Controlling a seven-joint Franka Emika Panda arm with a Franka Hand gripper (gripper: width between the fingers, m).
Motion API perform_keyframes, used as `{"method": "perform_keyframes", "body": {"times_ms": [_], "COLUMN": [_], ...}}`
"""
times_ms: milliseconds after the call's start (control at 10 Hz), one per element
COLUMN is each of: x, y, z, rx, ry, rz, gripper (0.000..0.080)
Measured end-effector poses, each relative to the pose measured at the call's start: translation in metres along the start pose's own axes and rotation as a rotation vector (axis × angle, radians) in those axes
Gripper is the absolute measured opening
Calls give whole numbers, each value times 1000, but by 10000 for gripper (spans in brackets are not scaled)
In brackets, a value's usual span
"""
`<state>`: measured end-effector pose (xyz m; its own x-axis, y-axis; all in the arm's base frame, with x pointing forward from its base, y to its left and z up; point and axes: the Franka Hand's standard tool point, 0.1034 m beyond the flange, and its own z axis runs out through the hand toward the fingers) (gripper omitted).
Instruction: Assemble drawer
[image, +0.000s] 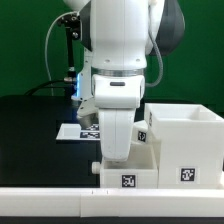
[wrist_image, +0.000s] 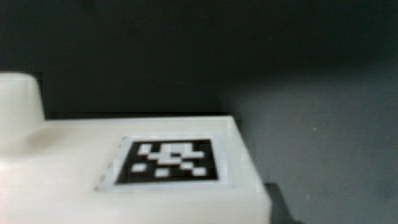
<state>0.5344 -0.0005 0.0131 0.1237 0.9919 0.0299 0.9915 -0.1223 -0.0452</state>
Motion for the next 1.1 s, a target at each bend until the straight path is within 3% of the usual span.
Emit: {"method": "perform_keyframes", "body": {"times_ms": [200,400,600,1100], "x": [1,-7,-7,5], "y": [-2,1,1,-5], "z": [3,1,1,3], "rx": [-45,-11,-15,-59], "ry": [11,2,3,6], "rz": [-1,28,27,-31], "gripper": [38,38,38,38]}}
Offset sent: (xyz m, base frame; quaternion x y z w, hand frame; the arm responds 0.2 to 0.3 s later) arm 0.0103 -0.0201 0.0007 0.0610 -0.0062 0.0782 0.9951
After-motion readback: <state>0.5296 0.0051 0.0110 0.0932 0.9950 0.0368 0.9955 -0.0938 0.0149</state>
